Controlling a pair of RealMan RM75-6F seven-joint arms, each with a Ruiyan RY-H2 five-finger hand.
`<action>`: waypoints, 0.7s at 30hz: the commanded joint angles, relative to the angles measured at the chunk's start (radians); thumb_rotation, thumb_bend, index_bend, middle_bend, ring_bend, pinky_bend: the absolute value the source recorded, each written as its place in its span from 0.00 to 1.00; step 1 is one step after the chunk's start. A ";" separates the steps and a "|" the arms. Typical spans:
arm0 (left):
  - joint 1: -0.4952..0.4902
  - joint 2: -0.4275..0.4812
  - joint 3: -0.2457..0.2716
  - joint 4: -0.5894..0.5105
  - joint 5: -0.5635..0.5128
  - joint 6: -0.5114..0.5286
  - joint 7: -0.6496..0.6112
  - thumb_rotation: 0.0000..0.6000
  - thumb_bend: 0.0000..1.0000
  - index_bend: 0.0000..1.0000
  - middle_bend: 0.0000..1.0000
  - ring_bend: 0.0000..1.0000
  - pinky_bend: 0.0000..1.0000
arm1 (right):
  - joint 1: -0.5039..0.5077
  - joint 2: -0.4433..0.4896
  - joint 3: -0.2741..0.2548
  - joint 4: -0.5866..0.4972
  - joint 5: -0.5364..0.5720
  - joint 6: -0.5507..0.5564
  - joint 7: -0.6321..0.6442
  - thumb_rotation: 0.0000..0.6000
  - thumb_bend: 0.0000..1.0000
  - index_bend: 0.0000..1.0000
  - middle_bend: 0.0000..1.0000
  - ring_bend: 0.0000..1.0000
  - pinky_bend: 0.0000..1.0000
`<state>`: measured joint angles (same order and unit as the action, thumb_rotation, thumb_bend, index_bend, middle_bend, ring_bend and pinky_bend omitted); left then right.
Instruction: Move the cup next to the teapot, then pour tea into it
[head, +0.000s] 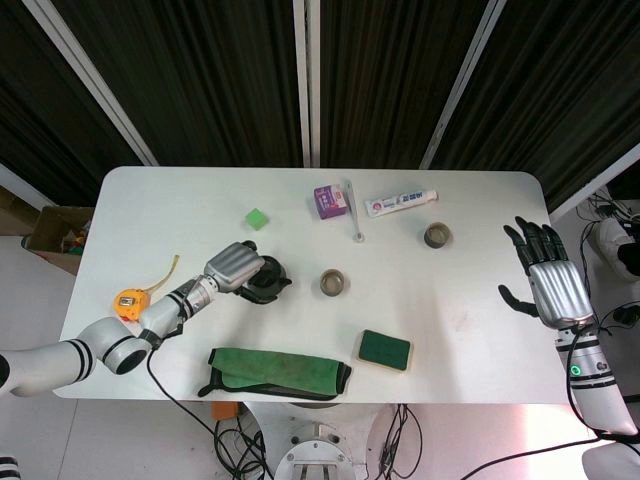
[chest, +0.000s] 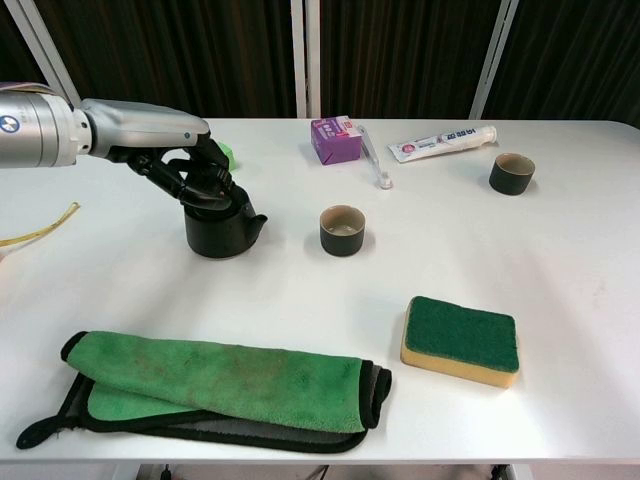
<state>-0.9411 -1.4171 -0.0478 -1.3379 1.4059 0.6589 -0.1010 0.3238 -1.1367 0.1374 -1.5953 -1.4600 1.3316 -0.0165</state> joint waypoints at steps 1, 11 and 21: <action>-0.001 0.000 0.000 0.001 0.001 -0.002 -0.005 0.34 0.20 0.57 0.66 0.55 0.23 | 0.000 0.000 0.000 0.000 0.000 0.000 0.000 1.00 0.24 0.00 0.00 0.00 0.00; -0.010 0.002 -0.002 0.006 -0.002 -0.021 -0.022 0.34 0.21 0.64 0.74 0.63 0.24 | 0.000 -0.002 0.003 0.003 0.004 -0.001 -0.001 1.00 0.24 0.00 0.00 0.00 0.00; -0.014 0.000 -0.010 0.006 -0.005 -0.020 -0.028 0.34 0.21 0.73 0.82 0.71 0.29 | -0.003 0.000 0.002 0.003 0.007 -0.001 0.000 1.00 0.25 0.00 0.00 0.00 0.00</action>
<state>-0.9555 -1.4166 -0.0571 -1.3320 1.4009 0.6392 -0.1282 0.3209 -1.1366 0.1392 -1.5926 -1.4534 1.3301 -0.0163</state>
